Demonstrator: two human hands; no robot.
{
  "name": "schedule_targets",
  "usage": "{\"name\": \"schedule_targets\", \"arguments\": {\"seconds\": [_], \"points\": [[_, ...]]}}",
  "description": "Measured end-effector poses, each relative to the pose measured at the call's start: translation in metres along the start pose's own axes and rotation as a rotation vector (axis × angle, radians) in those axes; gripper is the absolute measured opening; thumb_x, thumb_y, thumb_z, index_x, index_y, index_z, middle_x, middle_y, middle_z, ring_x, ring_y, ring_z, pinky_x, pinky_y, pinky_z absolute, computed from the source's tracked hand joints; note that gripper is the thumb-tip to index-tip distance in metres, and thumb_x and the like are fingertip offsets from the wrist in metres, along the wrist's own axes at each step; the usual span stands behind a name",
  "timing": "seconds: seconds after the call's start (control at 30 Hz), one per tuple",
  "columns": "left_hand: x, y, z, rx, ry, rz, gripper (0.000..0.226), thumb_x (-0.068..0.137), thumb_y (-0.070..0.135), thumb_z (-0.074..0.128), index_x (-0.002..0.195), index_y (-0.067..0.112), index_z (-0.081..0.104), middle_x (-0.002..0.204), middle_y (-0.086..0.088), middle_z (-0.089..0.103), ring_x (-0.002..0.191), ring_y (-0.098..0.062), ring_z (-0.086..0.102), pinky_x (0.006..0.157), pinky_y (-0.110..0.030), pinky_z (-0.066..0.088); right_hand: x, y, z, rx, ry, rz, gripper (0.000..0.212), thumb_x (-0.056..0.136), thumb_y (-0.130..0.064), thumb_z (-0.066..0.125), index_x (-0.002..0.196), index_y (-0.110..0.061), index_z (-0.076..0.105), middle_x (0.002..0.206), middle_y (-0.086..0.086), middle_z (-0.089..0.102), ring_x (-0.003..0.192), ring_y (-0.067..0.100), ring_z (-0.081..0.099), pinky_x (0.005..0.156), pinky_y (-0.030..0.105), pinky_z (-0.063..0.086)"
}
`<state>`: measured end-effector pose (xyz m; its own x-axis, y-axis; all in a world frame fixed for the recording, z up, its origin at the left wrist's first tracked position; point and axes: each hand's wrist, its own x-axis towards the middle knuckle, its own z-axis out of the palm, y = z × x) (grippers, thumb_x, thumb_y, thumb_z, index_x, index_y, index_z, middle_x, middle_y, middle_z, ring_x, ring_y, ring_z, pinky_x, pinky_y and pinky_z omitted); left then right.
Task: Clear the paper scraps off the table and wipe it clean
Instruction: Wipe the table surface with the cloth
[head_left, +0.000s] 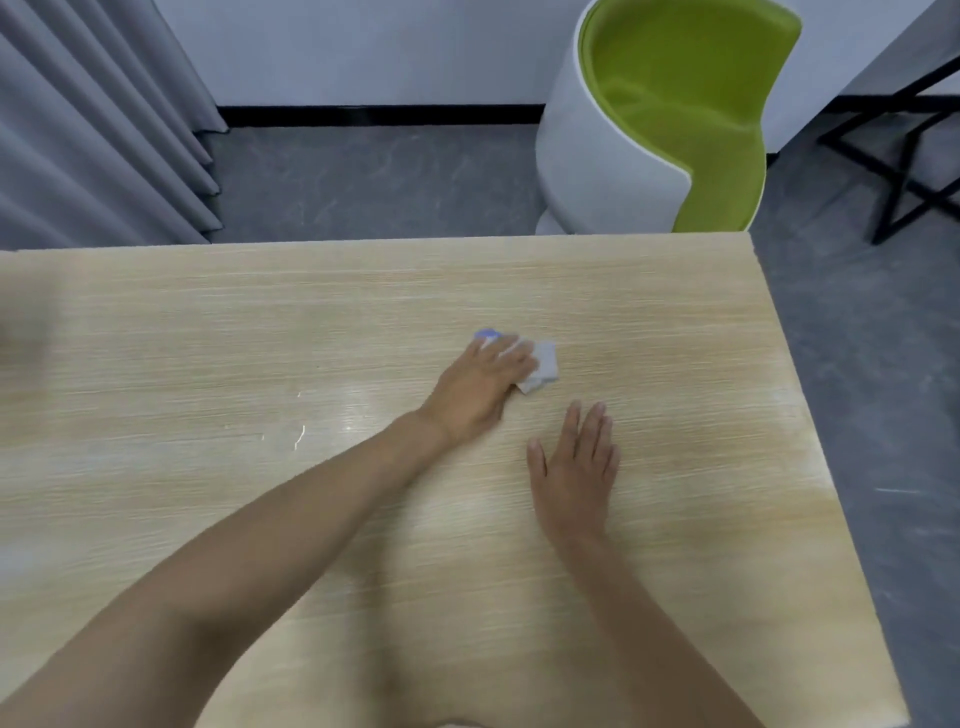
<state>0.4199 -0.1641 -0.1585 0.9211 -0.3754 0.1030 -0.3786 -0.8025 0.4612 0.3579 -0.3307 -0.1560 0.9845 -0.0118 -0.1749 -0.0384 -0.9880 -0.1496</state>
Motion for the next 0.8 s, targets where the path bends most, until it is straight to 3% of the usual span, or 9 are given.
{"name": "schedule_targets", "arguments": {"seconds": [0.07,0.1,0.23,0.3,0.4,0.5,0.57,0.73,0.8], "points": [[-0.007,-0.012,-0.011,0.063,-0.097,0.261,0.057,0.079,-0.011,0.053,0.132,0.01,0.054,0.143,-0.009,0.047,0.135,-0.029,0.04,0.111,-0.047,0.027,0.001,0.004,0.002,-0.004,0.009,-0.011,0.073,0.091,-0.054,0.024,0.147,-0.007,0.029,0.152,0.021,0.027,0.14,0.035,0.03,0.11,0.049,0.028],[-0.001,-0.029,-0.021,0.096,-0.097,0.238,0.057,0.081,-0.01,0.054,0.133,0.012,0.053,0.144,-0.008,0.046,0.135,-0.028,0.04,0.11,-0.047,0.029,0.001,0.004,0.004,-0.012,0.023,-0.011,0.073,0.091,-0.055,0.025,0.147,-0.007,0.03,0.152,0.021,0.029,0.139,0.035,0.031,0.109,0.048,0.029],[0.018,-0.085,-0.064,0.092,0.146,-0.407,0.038,0.092,0.012,0.036,0.124,0.014,0.056,0.129,-0.011,0.056,0.119,-0.033,0.05,0.098,-0.042,0.038,0.0,0.002,0.005,-0.004,0.033,-0.004,0.073,0.091,-0.054,0.023,0.147,-0.006,0.029,0.151,0.023,0.028,0.14,0.036,0.03,0.11,0.049,0.029],[0.02,-0.073,-0.061,0.065,0.239,-0.466,0.036,0.082,-0.001,0.038,0.109,0.012,0.059,0.11,-0.011,0.058,0.103,-0.036,0.052,0.087,-0.044,0.039,0.001,0.003,0.002,-0.011,0.025,-0.023,0.074,0.092,-0.053,0.021,0.147,-0.005,0.028,0.151,0.024,0.027,0.14,0.037,0.028,0.111,0.049,0.028],[-0.001,-0.014,-0.022,0.004,0.15,-0.209,0.04,0.075,-0.006,0.038,0.104,0.01,0.059,0.105,-0.009,0.059,0.094,-0.035,0.053,0.084,-0.041,0.038,0.0,0.012,-0.005,0.011,0.03,-0.054,0.072,0.094,-0.052,0.018,0.148,-0.003,0.025,0.153,0.022,0.026,0.142,0.034,0.025,0.115,0.046,0.021],[-0.047,0.016,0.007,0.008,-0.104,0.244,0.046,0.085,0.002,0.036,0.124,0.014,0.058,0.133,-0.008,0.056,0.122,-0.03,0.051,0.102,-0.041,0.032,-0.016,0.032,-0.008,-0.008,0.108,-0.022,0.066,0.096,-0.045,0.025,0.146,-0.002,0.029,0.151,0.022,0.029,0.141,0.033,0.028,0.115,0.046,0.019],[-0.048,-0.014,-0.005,0.064,-0.076,0.33,0.047,0.088,0.006,0.036,0.13,0.015,0.056,0.139,-0.007,0.052,0.13,-0.025,0.047,0.106,-0.039,0.029,-0.036,0.047,-0.007,-0.058,0.121,-0.011,0.063,0.097,-0.043,0.027,0.144,-0.002,0.033,0.151,0.023,0.03,0.14,0.035,0.028,0.114,0.049,0.023],[-0.017,-0.04,-0.028,-0.034,0.207,-0.52,0.046,0.091,-0.005,0.039,0.134,0.008,0.051,0.145,-0.014,0.043,0.14,-0.035,0.029,0.113,-0.045,0.015,-0.077,0.062,0.0,-0.061,0.103,0.016,0.06,0.097,-0.041,0.029,0.144,-0.004,0.033,0.151,0.023,0.029,0.14,0.035,0.029,0.113,0.048,0.025],[-0.015,0.007,-0.005,-0.052,0.198,-0.549,0.05,0.084,-0.01,0.042,0.13,0.005,0.053,0.143,-0.016,0.045,0.139,-0.037,0.029,0.113,-0.052,0.017,-0.085,0.064,0.005,-0.048,0.08,0.013,0.061,0.096,-0.04,0.031,0.143,-0.003,0.035,0.15,0.023,0.03,0.139,0.036,0.031,0.111,0.048,0.027]]}}
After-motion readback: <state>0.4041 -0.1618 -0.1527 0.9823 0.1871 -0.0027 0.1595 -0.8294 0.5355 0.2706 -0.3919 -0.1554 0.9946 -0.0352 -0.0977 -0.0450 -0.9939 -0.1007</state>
